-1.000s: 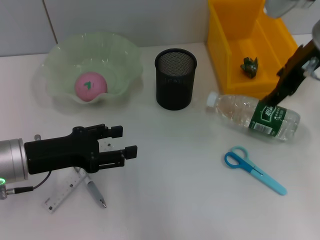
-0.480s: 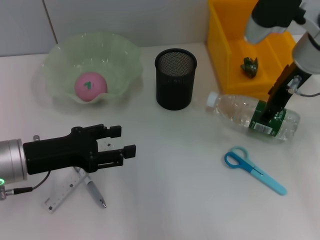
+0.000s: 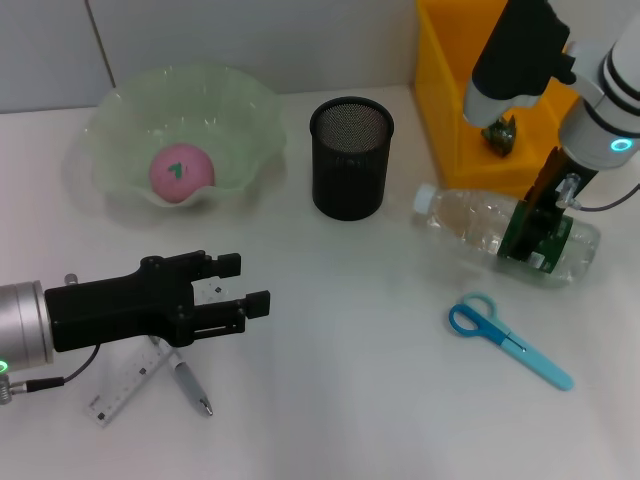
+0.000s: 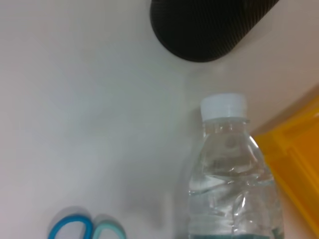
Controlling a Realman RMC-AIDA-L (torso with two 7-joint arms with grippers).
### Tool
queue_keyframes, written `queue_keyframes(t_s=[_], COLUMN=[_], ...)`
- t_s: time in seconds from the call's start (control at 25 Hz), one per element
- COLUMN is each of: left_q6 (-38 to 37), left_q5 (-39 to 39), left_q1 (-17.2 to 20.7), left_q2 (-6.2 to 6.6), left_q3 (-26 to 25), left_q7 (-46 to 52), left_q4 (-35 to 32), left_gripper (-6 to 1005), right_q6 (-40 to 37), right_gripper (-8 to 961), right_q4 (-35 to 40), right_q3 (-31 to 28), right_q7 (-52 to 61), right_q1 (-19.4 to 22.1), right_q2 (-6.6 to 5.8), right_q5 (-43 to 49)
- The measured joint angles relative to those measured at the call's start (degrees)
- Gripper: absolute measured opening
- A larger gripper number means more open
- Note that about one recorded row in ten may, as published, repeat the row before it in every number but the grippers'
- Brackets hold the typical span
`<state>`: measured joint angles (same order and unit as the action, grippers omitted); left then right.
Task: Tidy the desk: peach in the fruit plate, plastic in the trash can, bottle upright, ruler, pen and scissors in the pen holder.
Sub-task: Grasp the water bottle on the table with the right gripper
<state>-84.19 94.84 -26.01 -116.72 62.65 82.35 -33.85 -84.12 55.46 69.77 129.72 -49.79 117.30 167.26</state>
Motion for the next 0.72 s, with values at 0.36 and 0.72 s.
queue_keyframes(t_s=[0.36,0.72], left_q6=[0.16,0.17], left_q5=[0.16,0.18], left_q1=[-0.24,-0.36], left_q2=[-0.14,-0.18], left_q3=[-0.74,-0.78], left_q7=[0.00,0.00], left_q4=[0.14,0.19], left_gripper=[749,748], right_q6=[3.73,5.11], right_gripper=[815,813], right_q4=[-3.99,-5.01], right_q3=[0.89,0.92], right_q7=[-0.06,-0.09], right_q1=[-0.05,0.14], right_q2=[0.15,0.55], right_q5=[-0.02,-0.02])
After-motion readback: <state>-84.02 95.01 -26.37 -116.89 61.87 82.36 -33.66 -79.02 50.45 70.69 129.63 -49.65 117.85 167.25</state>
